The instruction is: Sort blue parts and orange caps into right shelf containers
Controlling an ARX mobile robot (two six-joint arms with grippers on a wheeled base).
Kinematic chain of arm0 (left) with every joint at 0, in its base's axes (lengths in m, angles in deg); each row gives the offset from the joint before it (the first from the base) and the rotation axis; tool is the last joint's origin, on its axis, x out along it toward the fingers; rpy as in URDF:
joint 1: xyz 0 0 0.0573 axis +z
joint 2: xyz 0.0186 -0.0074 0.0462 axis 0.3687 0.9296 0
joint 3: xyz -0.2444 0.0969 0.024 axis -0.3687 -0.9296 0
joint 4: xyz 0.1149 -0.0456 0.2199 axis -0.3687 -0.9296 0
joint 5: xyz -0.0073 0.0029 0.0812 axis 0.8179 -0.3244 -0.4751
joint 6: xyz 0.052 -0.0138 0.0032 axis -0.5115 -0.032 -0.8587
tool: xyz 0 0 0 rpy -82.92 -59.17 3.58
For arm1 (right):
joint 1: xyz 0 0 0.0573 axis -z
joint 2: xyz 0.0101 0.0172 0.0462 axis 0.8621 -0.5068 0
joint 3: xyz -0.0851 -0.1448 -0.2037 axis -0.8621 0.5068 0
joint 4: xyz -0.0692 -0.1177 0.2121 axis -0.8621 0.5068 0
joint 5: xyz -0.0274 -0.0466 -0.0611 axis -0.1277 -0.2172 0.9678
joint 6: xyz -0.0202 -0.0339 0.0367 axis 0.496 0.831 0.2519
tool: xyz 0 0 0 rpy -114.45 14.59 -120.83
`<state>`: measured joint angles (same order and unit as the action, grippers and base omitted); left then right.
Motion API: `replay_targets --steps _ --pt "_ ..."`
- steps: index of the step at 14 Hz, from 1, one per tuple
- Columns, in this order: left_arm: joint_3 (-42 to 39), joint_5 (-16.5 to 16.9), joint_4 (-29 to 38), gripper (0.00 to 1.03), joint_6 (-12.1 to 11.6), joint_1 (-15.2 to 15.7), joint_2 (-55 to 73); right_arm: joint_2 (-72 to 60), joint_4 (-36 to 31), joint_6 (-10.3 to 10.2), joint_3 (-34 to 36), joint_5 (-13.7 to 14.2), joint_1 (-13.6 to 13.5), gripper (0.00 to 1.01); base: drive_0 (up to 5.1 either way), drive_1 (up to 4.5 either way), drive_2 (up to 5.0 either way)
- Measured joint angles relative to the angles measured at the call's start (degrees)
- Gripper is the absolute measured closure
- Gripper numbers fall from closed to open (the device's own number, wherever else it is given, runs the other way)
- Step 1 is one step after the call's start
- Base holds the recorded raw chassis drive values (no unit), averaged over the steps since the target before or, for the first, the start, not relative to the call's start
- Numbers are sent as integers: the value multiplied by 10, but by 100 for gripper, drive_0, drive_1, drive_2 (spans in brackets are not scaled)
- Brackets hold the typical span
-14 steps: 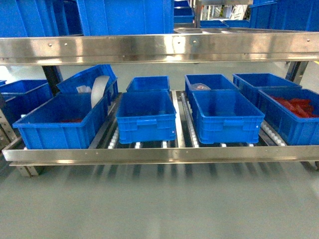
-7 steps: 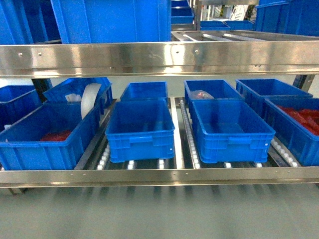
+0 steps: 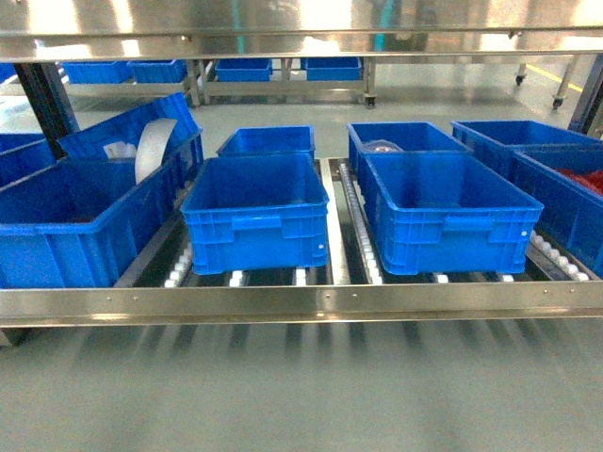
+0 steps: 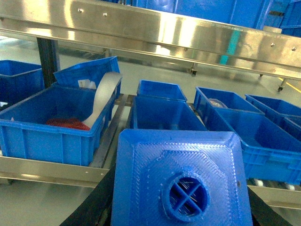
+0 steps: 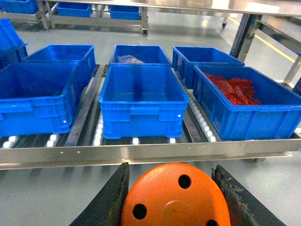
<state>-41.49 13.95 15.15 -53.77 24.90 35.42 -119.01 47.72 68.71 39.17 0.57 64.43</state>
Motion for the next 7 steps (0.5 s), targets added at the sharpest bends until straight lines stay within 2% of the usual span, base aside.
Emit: replay_targets --steps 7 --pt "0 0 1 59 0 0 0 0 -1 0 0 0 0 58 0 0 0"
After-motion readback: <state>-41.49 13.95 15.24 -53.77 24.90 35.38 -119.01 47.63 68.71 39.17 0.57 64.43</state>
